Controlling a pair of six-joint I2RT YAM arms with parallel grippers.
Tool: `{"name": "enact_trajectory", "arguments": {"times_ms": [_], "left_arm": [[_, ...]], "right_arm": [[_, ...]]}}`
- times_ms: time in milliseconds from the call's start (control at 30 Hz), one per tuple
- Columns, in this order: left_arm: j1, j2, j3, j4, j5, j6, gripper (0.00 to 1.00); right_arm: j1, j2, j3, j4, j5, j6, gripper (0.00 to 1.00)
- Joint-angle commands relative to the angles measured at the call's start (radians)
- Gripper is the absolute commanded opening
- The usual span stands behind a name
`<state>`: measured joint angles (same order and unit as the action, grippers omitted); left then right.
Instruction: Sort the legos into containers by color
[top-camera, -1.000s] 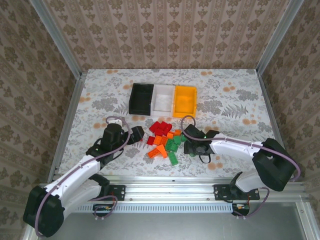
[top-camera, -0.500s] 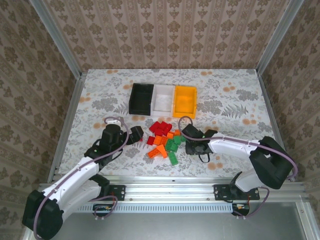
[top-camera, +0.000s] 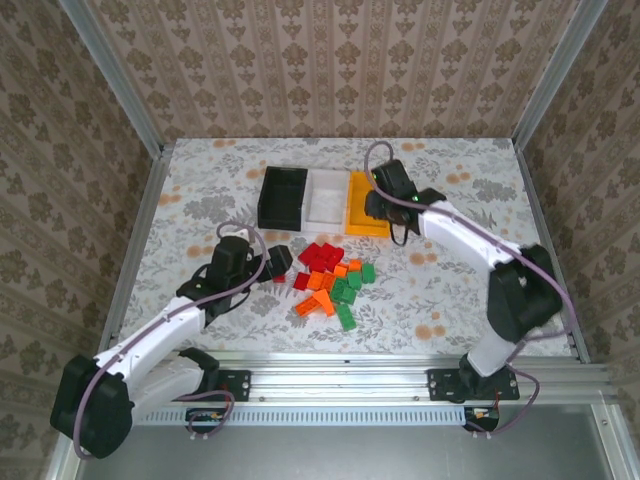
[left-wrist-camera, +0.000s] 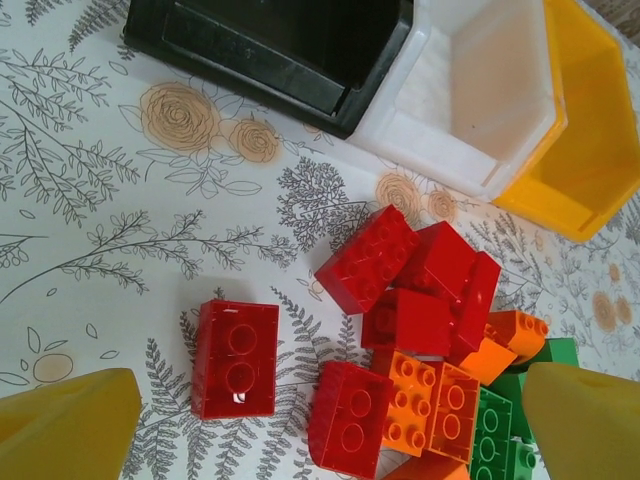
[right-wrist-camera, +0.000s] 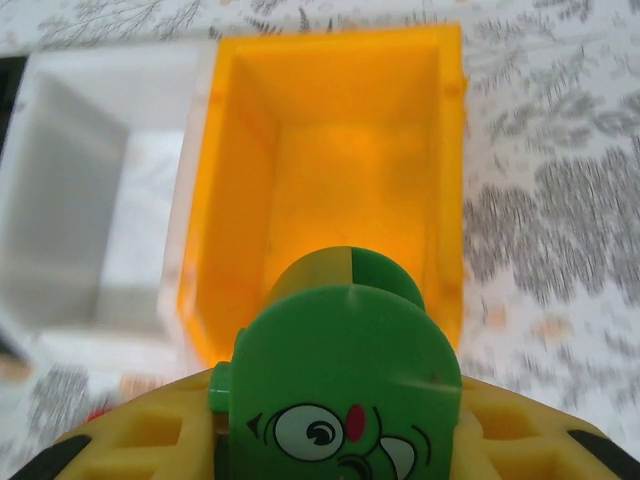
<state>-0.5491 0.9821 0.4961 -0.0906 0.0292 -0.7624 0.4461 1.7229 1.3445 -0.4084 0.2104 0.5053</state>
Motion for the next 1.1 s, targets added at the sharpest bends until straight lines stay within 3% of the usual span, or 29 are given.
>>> {"name": "enact_trajectory", "arguments": {"times_ms": [0, 200, 467, 667, 900, 1067], "left_arm": [[0.006, 0.02, 0.002, -0.031, 0.001, 0.016, 1.0], [0.018, -0.028, -0.048, -0.032, -0.073, -0.062, 0.99], [0.074, 0.051, 0.026, -0.098, 0.027, 0.007, 0.99], [0.069, 0.177, 0.122, -0.14, 0.081, 0.081, 0.85], [0.004, 0.307, 0.246, -0.283, -0.062, 0.189, 0.7], [-0.034, 0.44, 0.289, -0.307, -0.125, 0.219, 0.69]], "right_arm": [[-0.024, 0.16, 0.136, -0.033, -0.003, -0.089, 0.28], [-0.032, 0.332, 0.313, -0.089, 0.02, -0.125, 0.29], [-0.033, 0.324, 0.355, -0.116, 0.025, -0.136, 0.6], [-0.033, 0.275, 0.349, -0.122, 0.038, -0.151, 0.65], [0.014, 0.003, 0.076, -0.049, 0.004, -0.097, 0.65], [0.036, -0.187, -0.198, 0.034, -0.061, -0.008, 0.65]]}}
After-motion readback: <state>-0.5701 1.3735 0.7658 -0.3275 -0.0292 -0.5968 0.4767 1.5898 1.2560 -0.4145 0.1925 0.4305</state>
